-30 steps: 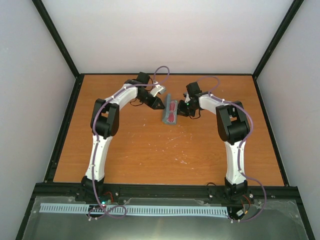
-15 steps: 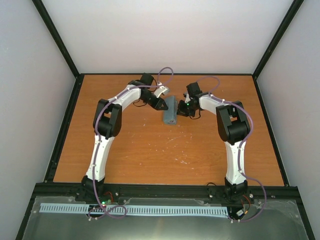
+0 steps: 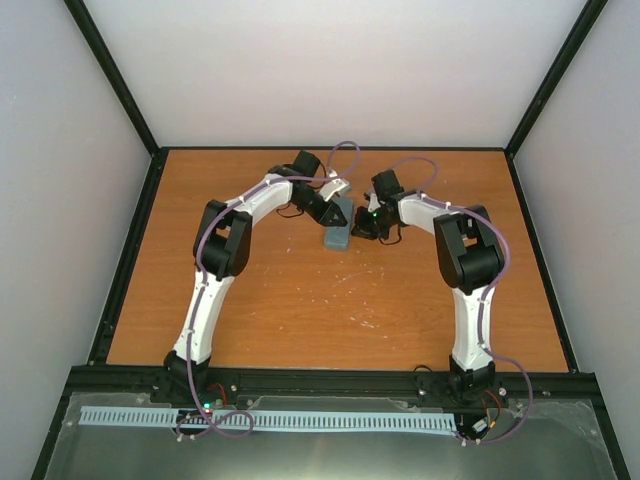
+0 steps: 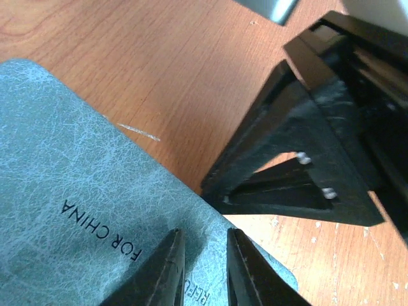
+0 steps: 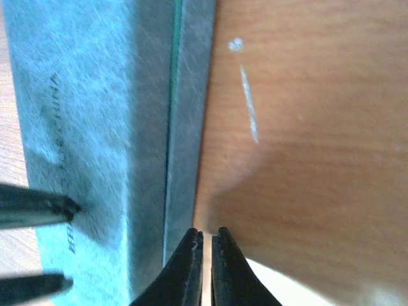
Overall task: Organize the sunglasses
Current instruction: Close the sunglasses case at the center of the board, then reset both arms
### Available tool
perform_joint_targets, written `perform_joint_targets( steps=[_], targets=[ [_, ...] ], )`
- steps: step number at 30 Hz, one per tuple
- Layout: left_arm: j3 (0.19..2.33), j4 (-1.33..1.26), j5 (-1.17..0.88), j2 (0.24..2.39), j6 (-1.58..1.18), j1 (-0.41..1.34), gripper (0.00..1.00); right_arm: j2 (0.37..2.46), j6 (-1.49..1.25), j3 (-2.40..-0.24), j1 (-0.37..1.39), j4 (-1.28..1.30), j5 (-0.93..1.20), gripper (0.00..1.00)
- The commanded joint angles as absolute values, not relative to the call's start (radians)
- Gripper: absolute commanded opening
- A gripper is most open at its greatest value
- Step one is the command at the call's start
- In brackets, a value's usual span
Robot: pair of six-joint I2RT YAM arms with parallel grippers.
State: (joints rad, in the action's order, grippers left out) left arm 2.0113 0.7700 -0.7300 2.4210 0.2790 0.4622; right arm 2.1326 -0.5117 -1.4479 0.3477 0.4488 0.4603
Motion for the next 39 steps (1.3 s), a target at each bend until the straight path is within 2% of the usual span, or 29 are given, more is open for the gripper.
perform_joint_targets(
  steps=[1, 5, 7, 8, 9, 11, 12, 15, 18, 25, 39],
  targets=[
    [1.996, 0.796, -0.657, 2.368, 0.310, 0.464, 0.20, 2.026, -0.487, -1.413, 0.332, 0.506, 0.394, 0.09],
    [1.956, 0.770, -0.651, 2.252, 0.332, 0.421, 0.22, 1.916, -0.457, -1.404, 0.301, 0.615, 0.294, 0.16],
    [1.920, 0.741, -0.648, 2.187, 0.323, 0.382, 0.28, 1.859, -0.457, -1.387, 0.271, 0.644, 0.261, 0.28],
    [1.901, 0.724, -0.645, 2.156, 0.314, 0.358, 0.36, 1.831, -0.465, -1.376, 0.250, 0.650, 0.268, 0.40],
    [1.884, 0.711, -0.641, 2.123, 0.307, 0.331, 0.56, 1.805, -0.474, -1.360, 0.219, 0.653, 0.285, 0.52],
    [1.849, 0.685, -0.642, 2.060, 0.295, 0.271, 0.91, 1.749, -0.488, -1.325, 0.166, 0.649, 0.306, 0.61],
    [1.821, 0.660, -0.643, 2.028, 0.288, 0.236, 0.99, 1.724, -0.492, -1.312, 0.147, 0.648, 0.301, 0.64],
    [1.679, 0.539, -0.648, 1.919, 0.269, 0.119, 1.00, 1.682, -0.476, -1.304, 0.098, 0.677, 0.269, 0.70],
    [1.543, 0.421, -0.671, 1.820, 0.238, 0.034, 1.00, 1.700, -0.459, -1.334, 0.078, 0.748, 0.245, 0.72],
    [1.277, 0.348, -0.678, 1.636, 0.240, 0.008, 0.99, 1.738, -0.465, -1.335, 0.066, 0.853, 0.166, 0.72],
    [1.172, 0.339, -0.630, 1.621, 0.214, 0.004, 0.99, 1.842, -0.515, -1.379, 0.057, 0.841, 0.219, 0.71]
  ],
)
